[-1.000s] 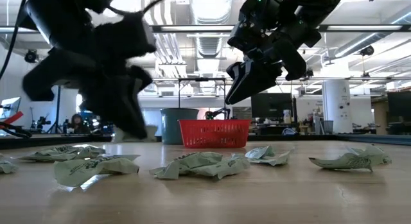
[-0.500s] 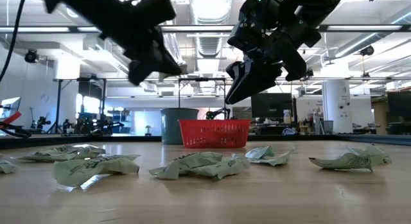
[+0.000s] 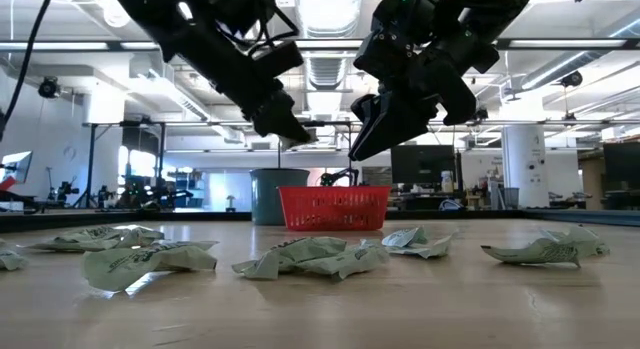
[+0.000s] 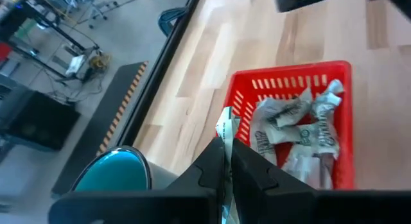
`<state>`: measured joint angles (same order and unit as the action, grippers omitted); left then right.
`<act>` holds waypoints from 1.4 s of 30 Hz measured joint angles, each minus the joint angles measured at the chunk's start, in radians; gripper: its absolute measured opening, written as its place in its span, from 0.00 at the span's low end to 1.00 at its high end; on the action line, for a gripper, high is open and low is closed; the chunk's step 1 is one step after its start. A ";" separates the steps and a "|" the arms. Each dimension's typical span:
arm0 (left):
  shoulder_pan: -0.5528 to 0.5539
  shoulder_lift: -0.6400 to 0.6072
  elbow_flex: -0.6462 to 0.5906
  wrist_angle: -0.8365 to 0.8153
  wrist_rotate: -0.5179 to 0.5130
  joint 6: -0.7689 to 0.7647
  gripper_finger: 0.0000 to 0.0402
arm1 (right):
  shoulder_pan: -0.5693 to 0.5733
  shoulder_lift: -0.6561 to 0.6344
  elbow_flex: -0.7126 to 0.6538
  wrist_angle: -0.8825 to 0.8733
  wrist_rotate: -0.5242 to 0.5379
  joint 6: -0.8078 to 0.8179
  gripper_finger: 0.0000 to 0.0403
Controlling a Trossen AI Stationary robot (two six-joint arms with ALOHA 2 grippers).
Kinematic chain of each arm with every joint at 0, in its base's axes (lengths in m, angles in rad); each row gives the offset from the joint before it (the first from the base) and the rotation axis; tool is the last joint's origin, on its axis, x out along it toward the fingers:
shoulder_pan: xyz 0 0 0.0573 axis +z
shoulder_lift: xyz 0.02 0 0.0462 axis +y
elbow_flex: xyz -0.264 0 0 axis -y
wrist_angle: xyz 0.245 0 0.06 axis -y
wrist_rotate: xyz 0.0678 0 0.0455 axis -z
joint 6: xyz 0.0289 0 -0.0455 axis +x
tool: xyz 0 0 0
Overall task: Pick and place items into bin
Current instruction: Put the light green stevia packet into the red bin
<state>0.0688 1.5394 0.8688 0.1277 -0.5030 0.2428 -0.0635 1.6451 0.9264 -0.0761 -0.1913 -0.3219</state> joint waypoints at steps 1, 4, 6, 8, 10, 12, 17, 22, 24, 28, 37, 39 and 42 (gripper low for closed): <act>0.011 0.000 -0.001 0.007 0.015 0.000 0.01 | 0.000 0.000 0.000 0.000 0.000 -0.001 0.16; 0.040 0.000 -0.003 0.026 0.066 0.000 0.01 | 0.000 0.000 0.000 0.000 0.000 -0.004 0.16; 0.054 0.000 -0.006 0.024 0.115 -0.001 0.01 | 0.000 0.000 0.000 0.000 0.000 -0.004 0.16; 0.064 0.001 -0.008 0.021 0.173 -0.001 0.01 | 0.000 0.000 0.000 0.000 0.000 -0.004 0.16; 0.069 0.001 -0.008 0.022 0.201 -0.001 0.01 | 0.000 0.000 0.000 0.000 0.000 -0.004 0.16; 0.069 0.001 -0.008 0.022 0.203 0.000 0.02 | 0.000 0.000 0.001 0.000 0.000 -0.004 0.16; 0.069 0.001 -0.008 0.023 0.203 0.000 0.14 | 0.000 0.000 0.001 0.000 0.000 -0.001 0.16; 0.069 0.001 -0.008 0.023 0.203 -0.001 0.29 | 0.000 0.000 0.001 -0.001 0.000 0.011 0.16; 0.069 0.001 -0.008 0.022 0.203 -0.020 0.34 | 0.000 0.000 0.001 -0.011 0.000 0.036 0.16; 0.064 -0.005 -0.008 -0.024 0.204 -0.109 0.40 | 0.006 -0.003 0.001 -0.098 -0.002 0.071 0.16; -0.042 -0.033 -0.010 -0.223 0.233 -0.159 0.42 | 0.118 -0.011 0.000 -0.146 -0.129 0.117 0.16; -0.072 -0.037 -0.011 -0.239 0.233 -0.160 0.42 | 0.148 -0.012 0.000 -0.175 -0.130 0.128 0.16; -0.108 -0.037 -0.012 -0.244 0.232 -0.160 0.42 | 0.178 -0.016 0.000 -0.248 -0.123 0.192 0.16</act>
<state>-0.0391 1.5024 0.8570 -0.1163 -0.2707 0.0830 0.1145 1.6292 0.9260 -0.3244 -0.3142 -0.1301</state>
